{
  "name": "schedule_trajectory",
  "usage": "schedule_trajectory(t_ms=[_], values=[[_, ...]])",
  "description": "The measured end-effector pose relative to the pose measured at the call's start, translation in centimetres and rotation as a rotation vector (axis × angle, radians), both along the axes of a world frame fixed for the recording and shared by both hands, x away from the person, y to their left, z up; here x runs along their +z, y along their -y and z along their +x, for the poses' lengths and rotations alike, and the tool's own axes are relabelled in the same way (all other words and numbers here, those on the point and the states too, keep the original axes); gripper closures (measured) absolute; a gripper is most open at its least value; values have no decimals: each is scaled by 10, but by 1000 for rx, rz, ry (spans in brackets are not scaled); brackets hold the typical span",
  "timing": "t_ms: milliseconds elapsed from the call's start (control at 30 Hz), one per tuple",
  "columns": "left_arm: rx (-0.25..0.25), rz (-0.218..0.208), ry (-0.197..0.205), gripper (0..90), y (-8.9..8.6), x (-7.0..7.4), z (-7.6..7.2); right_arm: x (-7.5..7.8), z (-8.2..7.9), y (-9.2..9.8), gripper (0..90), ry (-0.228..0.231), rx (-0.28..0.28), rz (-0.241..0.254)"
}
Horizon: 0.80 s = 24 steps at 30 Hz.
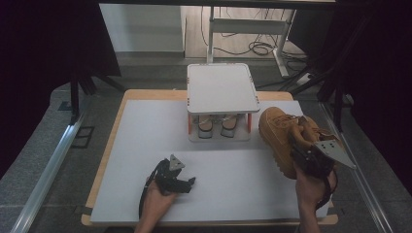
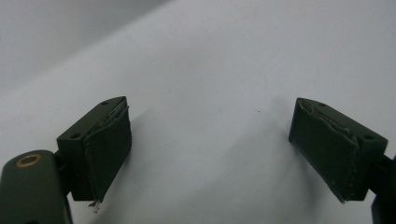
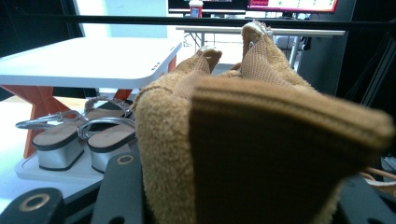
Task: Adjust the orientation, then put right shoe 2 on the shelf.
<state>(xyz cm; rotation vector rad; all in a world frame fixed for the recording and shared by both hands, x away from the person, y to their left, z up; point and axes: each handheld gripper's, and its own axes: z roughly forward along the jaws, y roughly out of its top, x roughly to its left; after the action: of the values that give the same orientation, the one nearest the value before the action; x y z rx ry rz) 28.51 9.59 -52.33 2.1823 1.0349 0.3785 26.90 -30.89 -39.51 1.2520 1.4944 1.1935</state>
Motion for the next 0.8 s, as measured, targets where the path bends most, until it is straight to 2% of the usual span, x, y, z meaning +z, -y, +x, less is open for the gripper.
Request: schedule_trajectory(t_ms=[333,800], values=[[1,-1,3,130,0,0,0,13,4,0,506,12,-14,-4],[1,-2,3,131,0,0,0,27,7,5,507,53,-27,-7]])
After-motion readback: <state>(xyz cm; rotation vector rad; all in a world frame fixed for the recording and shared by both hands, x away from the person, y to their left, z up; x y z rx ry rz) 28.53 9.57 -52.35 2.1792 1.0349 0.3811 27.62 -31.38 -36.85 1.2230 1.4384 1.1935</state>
